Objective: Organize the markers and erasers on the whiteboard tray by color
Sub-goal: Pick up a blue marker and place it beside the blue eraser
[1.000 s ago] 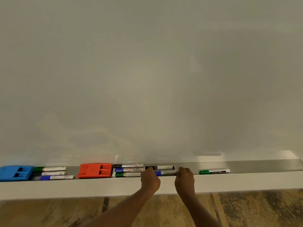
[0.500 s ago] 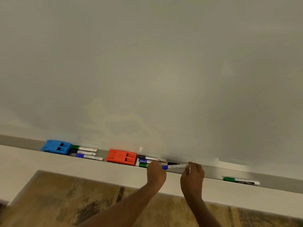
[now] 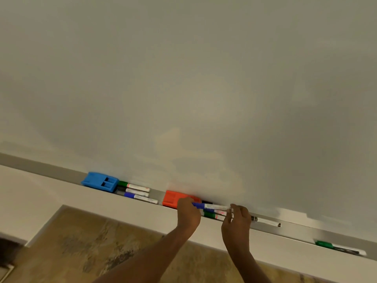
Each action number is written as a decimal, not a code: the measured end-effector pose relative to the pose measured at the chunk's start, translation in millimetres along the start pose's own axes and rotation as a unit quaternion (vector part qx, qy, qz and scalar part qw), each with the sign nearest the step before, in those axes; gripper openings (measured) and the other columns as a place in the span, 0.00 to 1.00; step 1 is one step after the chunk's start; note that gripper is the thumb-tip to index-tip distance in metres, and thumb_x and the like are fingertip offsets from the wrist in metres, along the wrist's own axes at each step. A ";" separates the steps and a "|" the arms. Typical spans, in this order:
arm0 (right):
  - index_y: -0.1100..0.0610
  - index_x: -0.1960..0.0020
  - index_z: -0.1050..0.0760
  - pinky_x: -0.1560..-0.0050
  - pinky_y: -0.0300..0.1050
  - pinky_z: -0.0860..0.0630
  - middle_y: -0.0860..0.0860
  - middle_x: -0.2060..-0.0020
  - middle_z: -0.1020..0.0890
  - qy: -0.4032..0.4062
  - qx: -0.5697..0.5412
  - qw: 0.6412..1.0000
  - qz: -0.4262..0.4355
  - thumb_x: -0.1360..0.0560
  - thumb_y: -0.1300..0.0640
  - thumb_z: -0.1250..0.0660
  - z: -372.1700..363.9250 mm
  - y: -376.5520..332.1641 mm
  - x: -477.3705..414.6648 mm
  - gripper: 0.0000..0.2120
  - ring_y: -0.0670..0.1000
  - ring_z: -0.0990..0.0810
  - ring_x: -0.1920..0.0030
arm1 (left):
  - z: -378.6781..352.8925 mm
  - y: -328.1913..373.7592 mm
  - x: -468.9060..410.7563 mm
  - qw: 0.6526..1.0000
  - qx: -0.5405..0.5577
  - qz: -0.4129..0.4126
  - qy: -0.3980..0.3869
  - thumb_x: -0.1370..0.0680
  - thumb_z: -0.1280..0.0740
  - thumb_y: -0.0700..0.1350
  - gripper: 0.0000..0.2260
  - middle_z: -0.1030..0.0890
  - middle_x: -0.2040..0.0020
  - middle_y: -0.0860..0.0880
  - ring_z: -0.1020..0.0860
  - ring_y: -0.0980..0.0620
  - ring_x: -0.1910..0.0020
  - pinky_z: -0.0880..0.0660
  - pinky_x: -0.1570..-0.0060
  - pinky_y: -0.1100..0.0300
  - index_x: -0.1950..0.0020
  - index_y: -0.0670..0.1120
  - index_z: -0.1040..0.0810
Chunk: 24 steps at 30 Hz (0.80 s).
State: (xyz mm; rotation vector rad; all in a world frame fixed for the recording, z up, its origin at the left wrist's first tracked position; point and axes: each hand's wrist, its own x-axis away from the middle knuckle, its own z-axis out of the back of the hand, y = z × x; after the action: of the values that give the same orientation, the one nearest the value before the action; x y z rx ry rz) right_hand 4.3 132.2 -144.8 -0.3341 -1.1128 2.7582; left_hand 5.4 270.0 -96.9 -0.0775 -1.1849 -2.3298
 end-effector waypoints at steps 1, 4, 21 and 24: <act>0.63 0.42 0.24 0.41 0.54 0.28 0.61 0.44 0.22 -0.013 -0.001 1.000 -0.006 0.24 0.66 0.36 -6.5 -8.3 2.5 0.11 0.60 0.27 0.42 | 9.1 -4.3 -5.9 1.000 0.005 -0.004 0.005 0.25 0.37 0.33 0.07 0.26 0.57 0.46 0.28 0.53 0.59 0.34 0.63 0.70 0.58 0.43 0.27; 0.62 0.40 0.26 0.39 0.54 0.26 0.58 0.42 0.24 -0.049 -0.007 0.999 0.003 0.23 0.66 0.37 -28.9 -36.1 8.0 0.12 0.57 0.28 0.41 | 40.1 -21.8 -27.3 1.000 0.014 0.001 0.024 0.24 0.36 0.35 0.05 0.24 0.57 0.48 0.28 0.57 0.63 0.32 0.69 0.76 0.55 0.43 0.22; 0.58 0.44 0.22 0.47 0.45 0.23 0.55 0.50 0.21 -0.145 0.024 0.983 0.108 0.25 0.68 0.36 -138.8 -150.5 30.3 0.12 0.53 0.24 0.50 | 164.5 -123.6 -120.7 0.996 0.021 0.051 0.069 0.25 0.38 0.30 0.13 0.20 0.46 0.40 0.22 0.44 0.47 0.26 0.43 0.56 0.42 0.37 0.23; 0.59 0.47 0.21 0.51 0.42 0.24 0.55 0.53 0.20 -0.146 0.020 0.982 0.114 0.25 0.68 0.36 -157.0 -162.0 31.2 0.10 0.53 0.24 0.53 | 176.4 -137.9 -129.6 0.997 0.008 0.048 0.064 0.24 0.37 0.32 0.11 0.20 0.46 0.41 0.22 0.45 0.48 0.24 0.44 0.56 0.43 0.38 0.23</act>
State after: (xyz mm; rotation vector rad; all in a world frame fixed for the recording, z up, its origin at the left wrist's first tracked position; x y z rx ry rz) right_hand 23.7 359.1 -146.3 -0.0523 -1.1422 3.1064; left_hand 20.6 526.6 -126.0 0.0202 -1.1113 -2.2061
